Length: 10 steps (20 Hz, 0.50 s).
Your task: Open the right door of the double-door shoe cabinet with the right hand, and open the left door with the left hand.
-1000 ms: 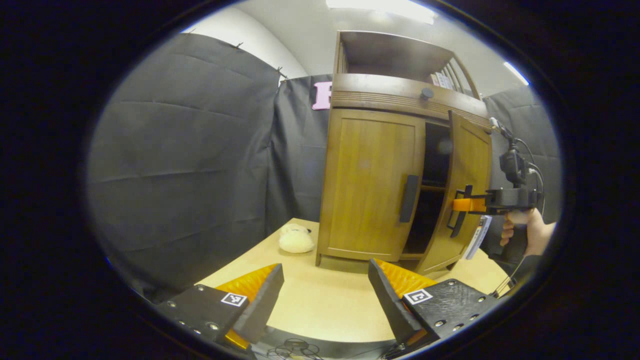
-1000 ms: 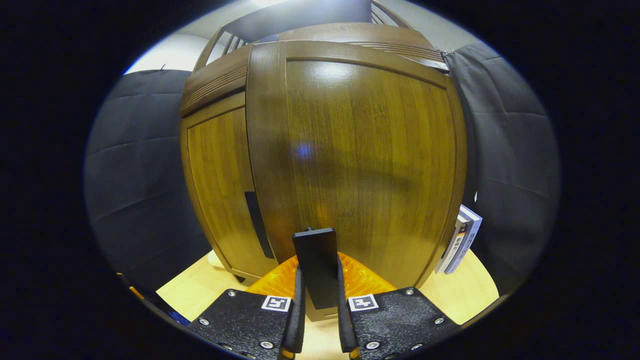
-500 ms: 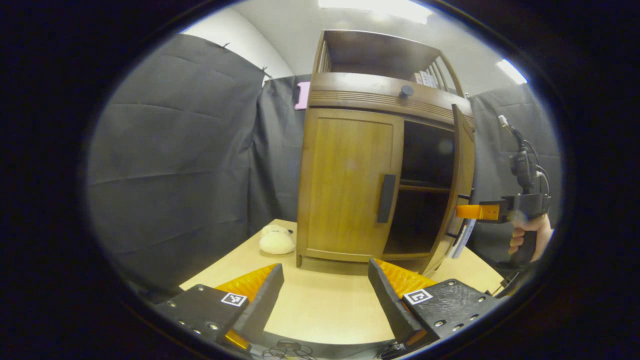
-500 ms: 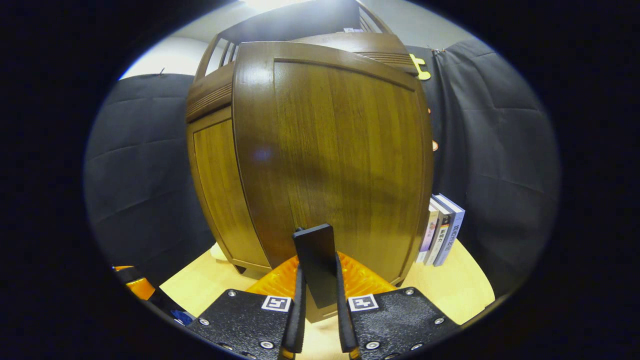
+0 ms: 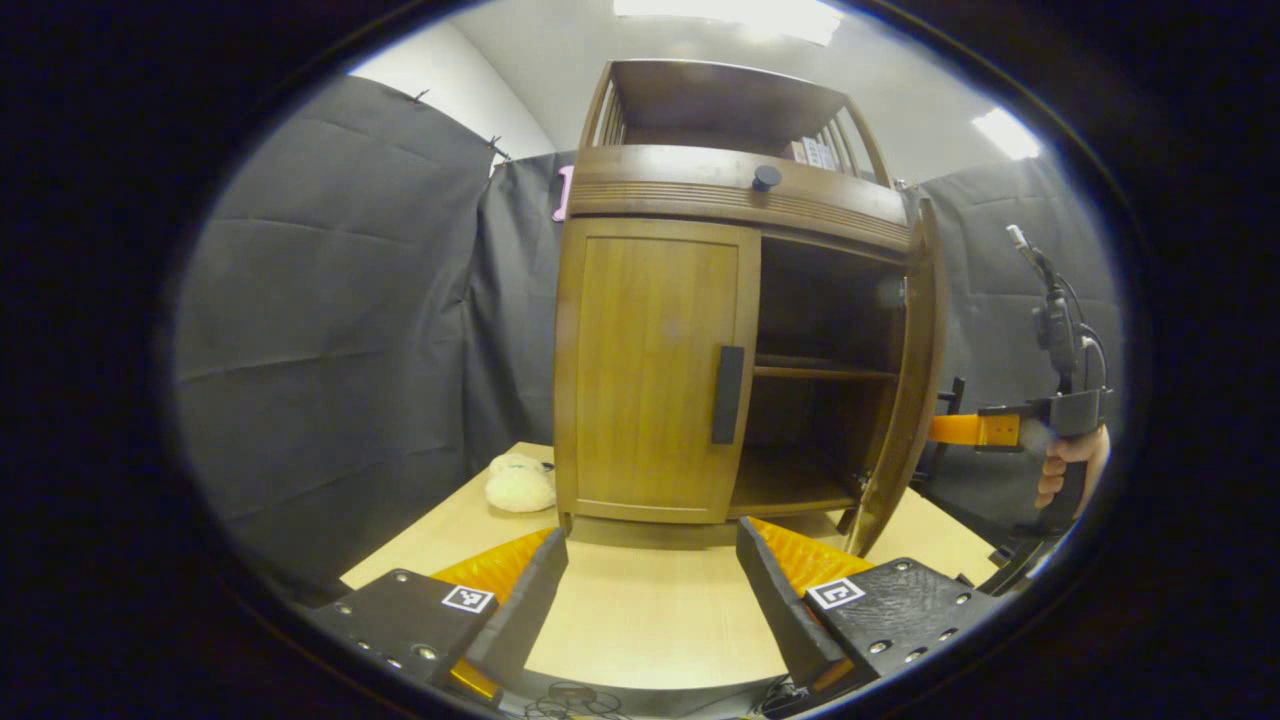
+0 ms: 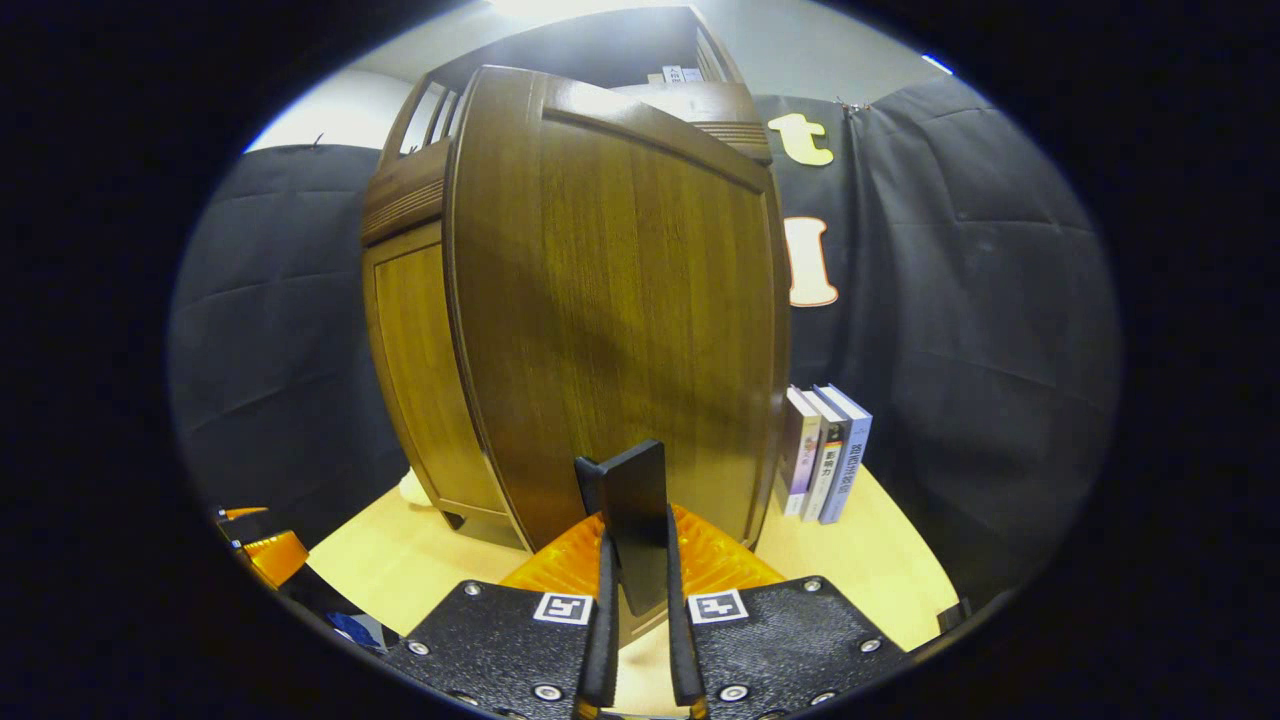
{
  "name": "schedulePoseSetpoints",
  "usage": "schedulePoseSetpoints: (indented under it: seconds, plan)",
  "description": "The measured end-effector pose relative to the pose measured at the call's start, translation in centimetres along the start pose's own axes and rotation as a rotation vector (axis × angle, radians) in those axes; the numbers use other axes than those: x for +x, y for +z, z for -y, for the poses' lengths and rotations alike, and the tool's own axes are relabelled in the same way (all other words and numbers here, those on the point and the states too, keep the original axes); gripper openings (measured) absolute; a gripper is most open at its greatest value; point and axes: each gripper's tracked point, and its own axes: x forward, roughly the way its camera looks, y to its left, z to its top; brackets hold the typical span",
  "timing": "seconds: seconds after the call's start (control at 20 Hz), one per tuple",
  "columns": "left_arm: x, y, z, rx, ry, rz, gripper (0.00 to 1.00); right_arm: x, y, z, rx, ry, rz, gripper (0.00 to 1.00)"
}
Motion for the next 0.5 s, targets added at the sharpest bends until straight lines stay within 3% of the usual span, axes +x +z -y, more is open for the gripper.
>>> schedulePoseSetpoints:
  seconds: [0.5]
  plan:
    - [0.1,-0.3,0.9,0.031,-0.053,-0.025,1.0,-3.0,-0.5,6.5,0.029,-0.021,0.023,0.12]
